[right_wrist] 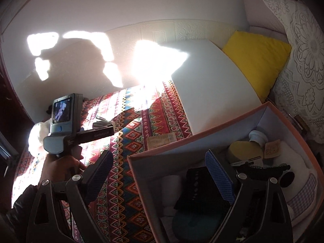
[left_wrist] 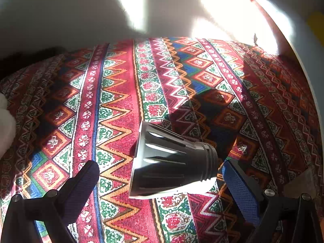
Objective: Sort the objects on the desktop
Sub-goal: 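Grasp the white cup with the left tool while the right tool grasps the white plush toy, then carry the white cup and plush toy into the pink box and release them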
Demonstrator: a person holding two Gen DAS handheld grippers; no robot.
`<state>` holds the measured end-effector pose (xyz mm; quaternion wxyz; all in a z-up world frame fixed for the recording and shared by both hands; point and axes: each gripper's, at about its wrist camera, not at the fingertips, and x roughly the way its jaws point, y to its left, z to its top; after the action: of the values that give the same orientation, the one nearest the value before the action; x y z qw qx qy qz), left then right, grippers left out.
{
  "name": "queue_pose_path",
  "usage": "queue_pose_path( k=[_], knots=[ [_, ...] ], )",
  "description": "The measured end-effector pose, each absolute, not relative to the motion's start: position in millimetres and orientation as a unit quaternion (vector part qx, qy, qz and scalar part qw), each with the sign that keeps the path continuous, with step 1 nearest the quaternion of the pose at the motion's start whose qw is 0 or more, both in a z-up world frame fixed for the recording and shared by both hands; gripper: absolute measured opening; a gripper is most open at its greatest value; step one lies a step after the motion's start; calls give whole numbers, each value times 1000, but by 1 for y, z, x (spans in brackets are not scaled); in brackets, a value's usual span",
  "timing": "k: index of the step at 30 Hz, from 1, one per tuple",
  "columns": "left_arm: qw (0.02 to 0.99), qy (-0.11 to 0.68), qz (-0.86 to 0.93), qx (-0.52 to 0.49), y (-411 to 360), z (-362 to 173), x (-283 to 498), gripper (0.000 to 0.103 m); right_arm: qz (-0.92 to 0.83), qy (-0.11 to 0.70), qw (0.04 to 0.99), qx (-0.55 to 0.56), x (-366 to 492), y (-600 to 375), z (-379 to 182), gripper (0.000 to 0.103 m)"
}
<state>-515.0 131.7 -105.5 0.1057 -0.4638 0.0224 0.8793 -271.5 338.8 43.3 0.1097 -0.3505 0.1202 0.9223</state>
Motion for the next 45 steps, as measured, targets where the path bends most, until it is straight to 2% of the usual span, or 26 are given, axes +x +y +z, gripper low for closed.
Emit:
queue_pose_path(
  k=[4,7,9,14,17,19,22,25,28,32,35,37,38,39,41,45],
  knots=[
    [119,37,883,-452,126,-104,-495,60,919,177,120,-331,-272,366,43,92],
    [137,42,892,-428,95,-83,-447,60,919,216,107,-313,-270,375,46,80],
    [143,29,897,-417,61,-66,-399,60,921,217,101,-307,-269,371,51,78],
    [124,-3,905,-407,-34,-37,-274,60,933,182,48,-306,-263,330,67,80],
    [93,-27,915,-391,-88,-26,-225,60,931,181,-10,-316,-267,292,66,92],
    [74,-46,921,-380,-115,-23,-213,60,919,206,-64,-331,-275,264,57,94],
    [66,-77,924,-369,-148,-22,-218,60,857,314,-173,-371,-305,221,25,94],
    [51,-85,926,-363,-171,-22,-223,60,791,415,-210,-396,-351,179,-14,95],
    [36,-104,925,-364,-195,-24,-227,60,736,483,-256,-399,-419,127,-48,102],
    [9,-117,924,-363,-224,-25,-228,60,643,573,-247,-443,-515,65,-111,103],
    [-2,-130,923,-361,-239,-26,-226,60,642,590,-197,-448,-575,34,-139,103],
    [-3,-133,923,-362,-242,-27,-228,60,665,574,-195,-437,-604,16,-134,103],
    [-2,-134,923,-362,-242,-27,-229,60,678,561,-202,-429,-613,8,-127,94],
    [1,-135,922,-362,-242,-26,-230,60,682,548,-215,-434,-615,2,-122,76],
    [7,-136,924,-357,-237,-23,-228,60,689,521,-242,-443,-613,-7,-110,72],
    [25,-130,930,-344,-219,-12,-215,60,719,473,-292,-418,-527,22,-61,71]
  ],
)
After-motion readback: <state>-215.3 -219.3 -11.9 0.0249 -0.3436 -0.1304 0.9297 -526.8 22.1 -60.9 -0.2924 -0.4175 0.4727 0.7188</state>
